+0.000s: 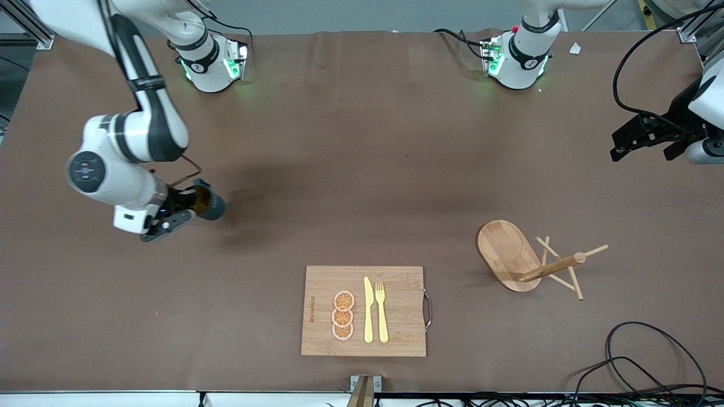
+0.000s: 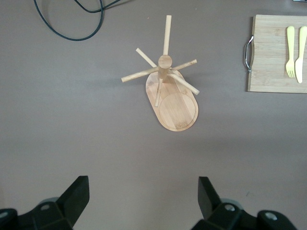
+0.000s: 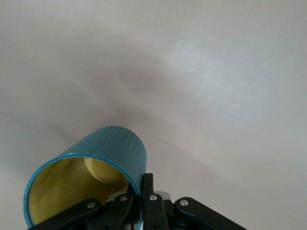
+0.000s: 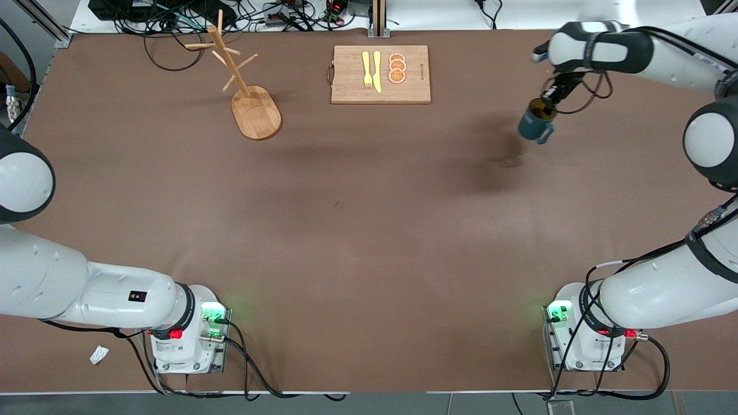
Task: Transfer cup from left to right arm and place
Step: 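Carry the teal mug away from the stand with the right gripper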
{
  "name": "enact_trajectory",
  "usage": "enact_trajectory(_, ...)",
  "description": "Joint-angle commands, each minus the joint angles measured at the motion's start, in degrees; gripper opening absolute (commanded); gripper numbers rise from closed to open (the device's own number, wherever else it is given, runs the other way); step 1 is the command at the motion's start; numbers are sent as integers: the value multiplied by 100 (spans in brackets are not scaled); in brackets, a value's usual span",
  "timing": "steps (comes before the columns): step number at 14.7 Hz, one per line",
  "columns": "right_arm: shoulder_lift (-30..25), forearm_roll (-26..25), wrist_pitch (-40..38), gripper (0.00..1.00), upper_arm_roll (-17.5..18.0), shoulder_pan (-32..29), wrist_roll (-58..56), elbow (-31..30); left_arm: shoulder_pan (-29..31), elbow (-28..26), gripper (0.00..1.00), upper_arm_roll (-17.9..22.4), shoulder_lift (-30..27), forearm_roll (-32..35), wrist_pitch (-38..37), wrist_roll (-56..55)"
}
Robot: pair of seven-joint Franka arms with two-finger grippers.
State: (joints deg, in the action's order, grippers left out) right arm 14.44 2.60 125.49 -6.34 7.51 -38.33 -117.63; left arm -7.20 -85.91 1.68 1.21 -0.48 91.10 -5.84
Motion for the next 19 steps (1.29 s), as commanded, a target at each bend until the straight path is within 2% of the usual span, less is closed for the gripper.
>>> enact_trajectory(1, -109, -154, 334, 0, 107, -425, -1894, -190, 17, 65, 100, -10, 19, 119, 30, 48)
enact_trajectory(3, -56, -303, 510, 0, 107, -584, -2615, -199, -9, 57, 100, -19, 11, 145, 30, 48)
enact_trajectory(8, 137, -322, 880, 0, 107, -848, -5154, -207, 17, 13, 100, -28, -33, 93, 118, 39)
enact_trajectory(11, 147, -322, 1222, 0, 115, -900, -6237, -347, 17, -5, 100, -28, -42, 66, 118, 48)
enact_trajectory(14, 147, -322, 1793, 0, 115, -953, -6968, -655, 34, -22, 100, -19, -42, 57, 109, 39)
enact_trajectory(19, 251, -322, 2155, 0, 124, -857, -7110, -919, 105, -58, 100, -19, -51, 48, 109, 39)
